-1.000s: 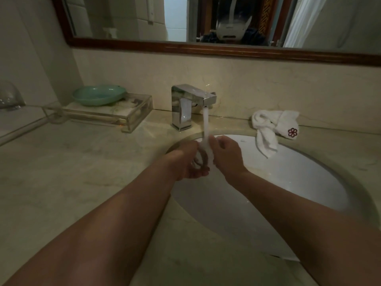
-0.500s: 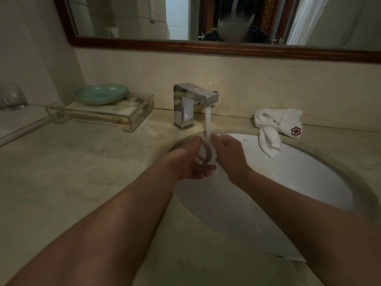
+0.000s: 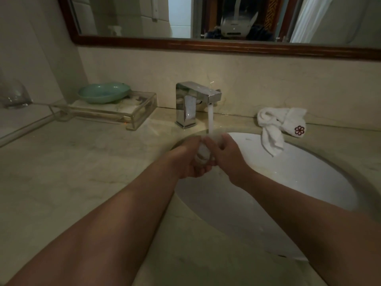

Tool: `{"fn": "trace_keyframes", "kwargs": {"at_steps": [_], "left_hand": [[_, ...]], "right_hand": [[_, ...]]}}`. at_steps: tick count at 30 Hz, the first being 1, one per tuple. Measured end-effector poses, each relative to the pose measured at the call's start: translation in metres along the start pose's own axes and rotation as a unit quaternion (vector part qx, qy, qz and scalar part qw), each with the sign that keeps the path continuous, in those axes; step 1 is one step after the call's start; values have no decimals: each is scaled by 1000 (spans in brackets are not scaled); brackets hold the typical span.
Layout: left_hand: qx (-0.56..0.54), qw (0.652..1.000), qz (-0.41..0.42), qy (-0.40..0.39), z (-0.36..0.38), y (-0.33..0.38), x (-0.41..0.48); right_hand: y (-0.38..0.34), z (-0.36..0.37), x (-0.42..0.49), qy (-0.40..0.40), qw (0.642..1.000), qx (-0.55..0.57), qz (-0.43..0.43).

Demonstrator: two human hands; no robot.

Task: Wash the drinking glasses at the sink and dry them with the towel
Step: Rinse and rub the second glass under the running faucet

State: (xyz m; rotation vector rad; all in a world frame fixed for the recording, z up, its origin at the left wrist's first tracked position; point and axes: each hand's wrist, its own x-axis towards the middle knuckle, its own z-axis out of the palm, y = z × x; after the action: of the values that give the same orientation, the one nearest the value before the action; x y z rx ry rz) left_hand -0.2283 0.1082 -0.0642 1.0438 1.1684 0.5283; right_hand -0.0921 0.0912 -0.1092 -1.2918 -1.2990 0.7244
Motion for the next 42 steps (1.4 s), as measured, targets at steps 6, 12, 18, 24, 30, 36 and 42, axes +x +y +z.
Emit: {"fn": "trace_keyframes", "kwargs": {"at_steps": [6,12,18,24,30,36,42], "left_hand": [[79,996,21,42,9,-4,-3],[49,997,18,65,6,1,-2],[20,999,-17,25,6,1,-6],[107,989,44,96,13,-2,-4],[28,994,30,105,6,0,6],[41,996,3,80,8,-1,2],[108,989,35,93,9,-5,6]], "right_hand": [[-3,-9,8,103,993,-41,43],[-4,-4,2,18,999,23,26],[-4,-2,2,75,997,-19,4],[-8,-8,6,125,988,-31,91],[-4,0,-1,9,997,63,41],[-4,-3,2,75,997,-26,22],[-7,-8,2,105,992,-43,58]]}}
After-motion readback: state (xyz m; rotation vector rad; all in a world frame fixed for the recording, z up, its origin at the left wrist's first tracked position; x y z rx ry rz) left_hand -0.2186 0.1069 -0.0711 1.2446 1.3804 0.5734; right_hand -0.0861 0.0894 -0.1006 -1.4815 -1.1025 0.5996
